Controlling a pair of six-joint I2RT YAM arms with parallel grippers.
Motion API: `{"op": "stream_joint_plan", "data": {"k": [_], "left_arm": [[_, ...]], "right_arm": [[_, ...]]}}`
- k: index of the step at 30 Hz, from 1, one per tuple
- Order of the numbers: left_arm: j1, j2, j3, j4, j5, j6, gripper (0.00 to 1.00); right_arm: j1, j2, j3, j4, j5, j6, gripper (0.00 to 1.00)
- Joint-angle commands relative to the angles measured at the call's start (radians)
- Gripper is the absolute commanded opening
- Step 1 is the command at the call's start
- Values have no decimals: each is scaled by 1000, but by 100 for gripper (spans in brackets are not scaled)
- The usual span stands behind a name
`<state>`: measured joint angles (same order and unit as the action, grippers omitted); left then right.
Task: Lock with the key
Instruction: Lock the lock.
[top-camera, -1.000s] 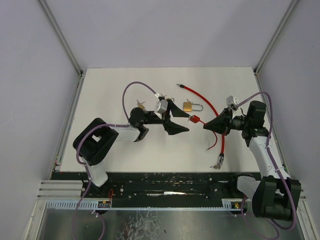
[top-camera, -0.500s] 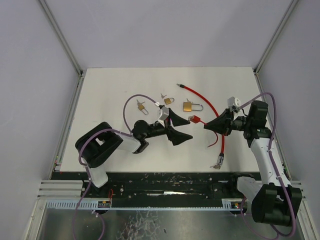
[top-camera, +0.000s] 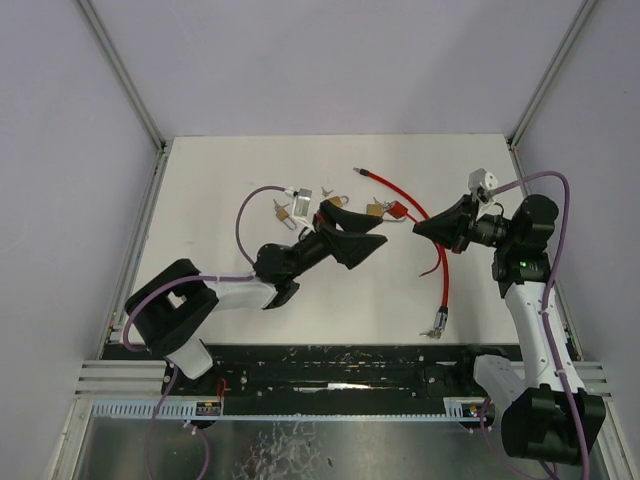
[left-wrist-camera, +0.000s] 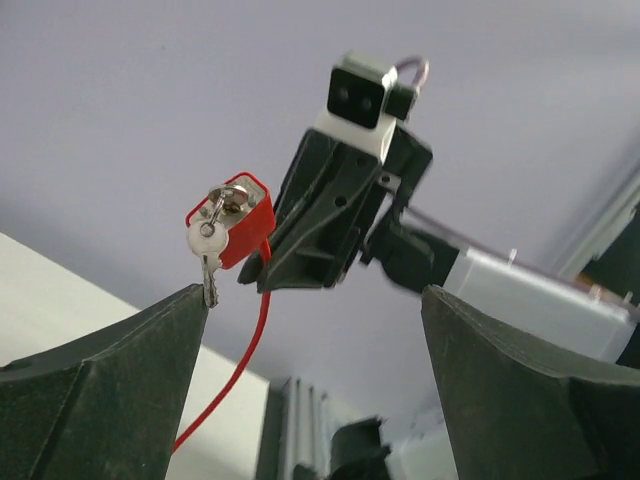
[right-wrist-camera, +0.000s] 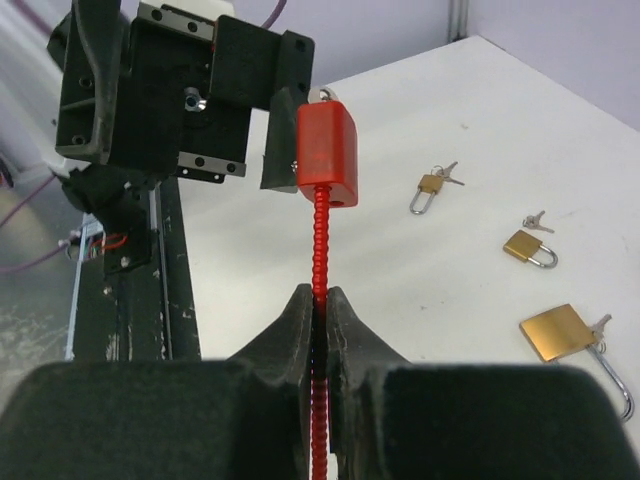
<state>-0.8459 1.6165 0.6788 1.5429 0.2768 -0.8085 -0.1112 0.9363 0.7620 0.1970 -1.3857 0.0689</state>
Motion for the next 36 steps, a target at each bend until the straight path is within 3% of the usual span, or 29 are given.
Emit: {"op": "stream_joint_plan", "data": {"k": [1, 8, 12, 14, 21, 28, 36], "left_arm": [[-12, 2, 50, 68, -197, -221, 86], [-79, 1, 41, 50, -401, -254, 87], [-113, -11, 35, -8, -518, -242, 99], [-132, -20, 45, -40, -555, -194, 100], [-150, -60, 132, -294, -578, -105, 100], [-152, -41, 170, -331, -559, -105, 99], [-161, -11, 236, -408, -543, -148, 87]], "right_arm": [[19, -9, -53, 588, 126, 580, 0], [24, -73, -116, 665, 248, 628, 0], [25, -89, -162, 700, 288, 660, 0], [25, -99, -177, 697, 295, 650, 0], [27, -141, -221, 649, 311, 572, 0], [33, -148, -234, 637, 309, 549, 0], [44, -161, -243, 570, 315, 474, 0]]}}
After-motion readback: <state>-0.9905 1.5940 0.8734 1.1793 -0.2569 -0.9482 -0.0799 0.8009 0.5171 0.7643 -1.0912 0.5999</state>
